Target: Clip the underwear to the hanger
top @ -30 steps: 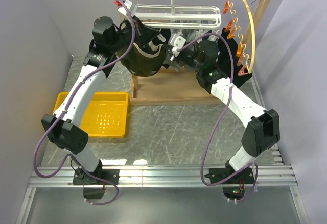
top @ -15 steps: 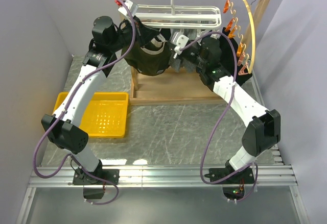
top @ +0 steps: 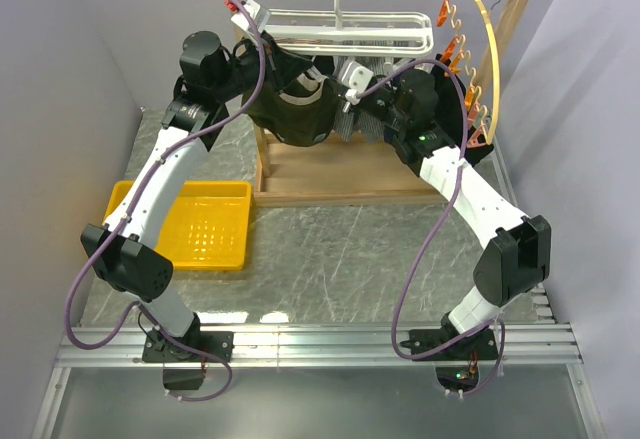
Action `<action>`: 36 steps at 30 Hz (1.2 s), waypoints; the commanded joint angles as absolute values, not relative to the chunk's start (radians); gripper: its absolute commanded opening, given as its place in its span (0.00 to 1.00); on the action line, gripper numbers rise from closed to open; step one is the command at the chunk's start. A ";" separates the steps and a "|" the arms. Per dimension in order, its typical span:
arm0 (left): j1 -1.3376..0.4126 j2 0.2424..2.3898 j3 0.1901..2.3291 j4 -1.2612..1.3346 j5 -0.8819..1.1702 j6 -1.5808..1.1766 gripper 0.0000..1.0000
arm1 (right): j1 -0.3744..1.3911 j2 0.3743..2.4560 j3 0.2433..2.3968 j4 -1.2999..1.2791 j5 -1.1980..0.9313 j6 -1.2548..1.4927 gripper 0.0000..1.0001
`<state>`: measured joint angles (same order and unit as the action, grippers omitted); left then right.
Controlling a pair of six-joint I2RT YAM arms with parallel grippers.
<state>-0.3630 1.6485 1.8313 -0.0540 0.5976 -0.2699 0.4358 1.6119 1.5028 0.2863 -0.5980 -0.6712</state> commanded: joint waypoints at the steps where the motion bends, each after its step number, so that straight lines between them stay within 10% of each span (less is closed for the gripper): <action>1: -0.348 1.663 1.832 -0.232 0.653 -0.245 0.00 | 0.426 1.585 1.560 0.321 -0.621 -0.672 0.00; 23: -0.348 1.670 1.833 -0.236 0.644 -0.227 0.01 | 0.420 1.611 1.654 0.299 -0.657 -0.644 0.00; 36: -0.348 1.671 1.848 -0.196 0.609 -0.267 0.39 | 0.422 1.615 1.657 0.281 -0.657 -0.653 0.00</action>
<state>-0.3580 1.6554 1.8473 -0.1070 0.6048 -0.2569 0.4252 1.6207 1.6054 0.2615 -0.6384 -0.6533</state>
